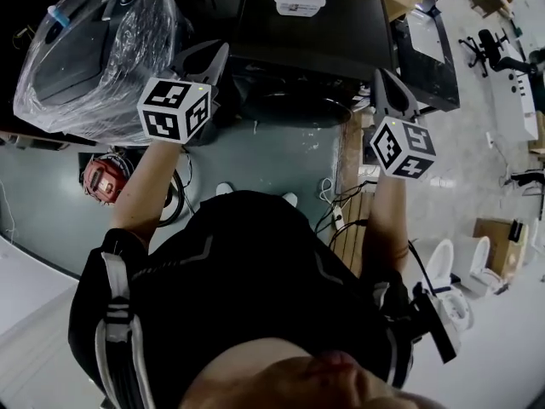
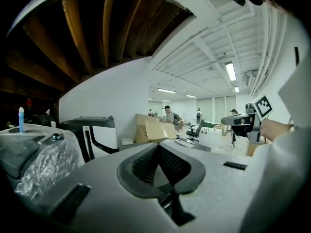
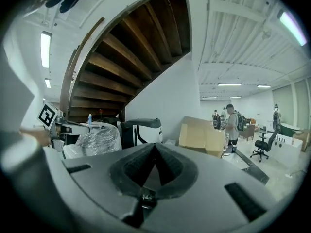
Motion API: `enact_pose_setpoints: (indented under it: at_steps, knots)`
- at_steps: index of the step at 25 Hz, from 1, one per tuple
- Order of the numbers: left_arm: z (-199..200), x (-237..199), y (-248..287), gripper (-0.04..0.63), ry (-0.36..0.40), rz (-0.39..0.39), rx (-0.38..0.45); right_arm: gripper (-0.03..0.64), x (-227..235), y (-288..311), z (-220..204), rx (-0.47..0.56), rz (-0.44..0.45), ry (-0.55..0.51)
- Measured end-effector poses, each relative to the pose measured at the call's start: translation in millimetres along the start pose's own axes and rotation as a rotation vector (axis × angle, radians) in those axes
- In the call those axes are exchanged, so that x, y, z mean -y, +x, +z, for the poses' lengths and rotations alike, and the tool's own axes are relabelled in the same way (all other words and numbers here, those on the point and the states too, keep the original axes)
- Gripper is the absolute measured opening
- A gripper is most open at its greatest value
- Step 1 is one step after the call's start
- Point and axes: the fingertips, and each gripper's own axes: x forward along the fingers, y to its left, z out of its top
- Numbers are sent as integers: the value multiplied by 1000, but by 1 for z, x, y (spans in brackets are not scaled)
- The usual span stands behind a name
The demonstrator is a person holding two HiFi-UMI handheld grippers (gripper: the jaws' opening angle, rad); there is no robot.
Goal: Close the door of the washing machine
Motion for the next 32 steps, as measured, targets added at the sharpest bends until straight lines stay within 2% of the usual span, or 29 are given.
enact_pose_setpoints:
  at_steps: [3, 6, 12, 16, 24, 29, 32]
  knots:
    - [10, -20, -12, 5, 36, 70, 29, 5, -10, -3, 16, 32, -10, 13]
    - [15, -29, -19, 5, 80, 94, 45, 5, -17, -3, 23, 35, -22, 1]
    - [33, -46, -34, 5, 73, 119, 81, 5, -25, -5, 26, 34, -44, -9]
    - [41, -41, -39, 5, 74, 91, 112, 5, -24, -9, 27, 42, -61, -2]
    - [50, -37, -47, 5, 44, 101, 168, 5, -23, -15, 28, 41, -49, 7]
    - [61, -31, -51, 5, 75, 78, 215, 5, -28, -18, 33, 35, -51, -45]
    - [61, -31, -53, 5, 97, 85, 208, 5, -27, -20, 35, 43, -57, -49]
